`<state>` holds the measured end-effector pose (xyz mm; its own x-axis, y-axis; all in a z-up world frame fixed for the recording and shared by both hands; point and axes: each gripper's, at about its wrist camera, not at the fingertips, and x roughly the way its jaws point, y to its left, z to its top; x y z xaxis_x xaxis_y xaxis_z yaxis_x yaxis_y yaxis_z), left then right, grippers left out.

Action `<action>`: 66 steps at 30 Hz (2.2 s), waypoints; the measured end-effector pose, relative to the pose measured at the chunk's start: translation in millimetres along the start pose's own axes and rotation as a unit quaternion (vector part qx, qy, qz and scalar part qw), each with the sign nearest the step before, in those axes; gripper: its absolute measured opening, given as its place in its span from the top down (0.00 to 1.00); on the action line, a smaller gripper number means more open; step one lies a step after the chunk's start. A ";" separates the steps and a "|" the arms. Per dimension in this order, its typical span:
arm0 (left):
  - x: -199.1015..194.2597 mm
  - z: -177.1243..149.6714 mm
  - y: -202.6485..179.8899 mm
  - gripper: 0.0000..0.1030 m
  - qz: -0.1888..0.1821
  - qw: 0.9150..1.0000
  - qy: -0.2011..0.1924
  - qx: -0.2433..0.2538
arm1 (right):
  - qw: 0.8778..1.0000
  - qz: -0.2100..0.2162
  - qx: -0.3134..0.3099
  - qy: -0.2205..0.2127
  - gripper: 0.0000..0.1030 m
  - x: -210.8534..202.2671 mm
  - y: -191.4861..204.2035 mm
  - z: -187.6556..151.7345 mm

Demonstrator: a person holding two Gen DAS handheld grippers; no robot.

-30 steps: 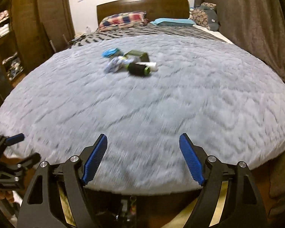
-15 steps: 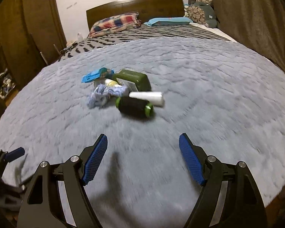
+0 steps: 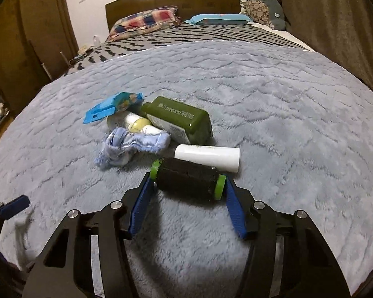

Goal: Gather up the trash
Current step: 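Grasp the blue cloth with the left gripper while the right grasps the black roller, then lower the cloth and roller into the black bin and open both grippers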

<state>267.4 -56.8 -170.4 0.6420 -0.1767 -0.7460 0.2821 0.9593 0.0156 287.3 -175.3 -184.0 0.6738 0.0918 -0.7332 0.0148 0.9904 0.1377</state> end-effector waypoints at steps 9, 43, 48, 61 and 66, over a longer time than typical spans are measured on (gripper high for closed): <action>29.3 40.5 -17.6 0.19 -0.030 1.000 -0.006 0.003 | 0.999 -0.024 0.003 -0.032 0.44 -30.3 -33.5 -9.5; -79.9 -33.1 -23.5 0.68 -0.023 0.999 -0.034 -0.005 | 0.997 0.022 -0.032 -0.066 0.44 -136.9 -14.4 -72.8; -117.1 -68.0 -23.5 0.68 -0.028 0.998 -0.048 -0.013 | 0.996 0.045 -0.050 -0.065 0.44 -160.7 0.1 -98.2; -137.1 -164.9 -30.0 0.68 -0.033 0.999 -0.003 -0.020 | 0.995 0.065 -0.075 -0.026 0.44 -177.3 20.7 -167.0; -119.2 -199.0 -36.1 0.68 -0.043 0.998 0.040 -0.022 | 0.995 0.063 -0.079 0.009 0.44 -160.5 17.1 -192.8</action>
<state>38.7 -26.4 -214.5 0.5571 -0.2431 -0.7941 0.3008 0.9503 -0.0799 37.0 -153.1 -192.3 0.6490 0.2175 -0.7291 -0.1866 0.9745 0.1246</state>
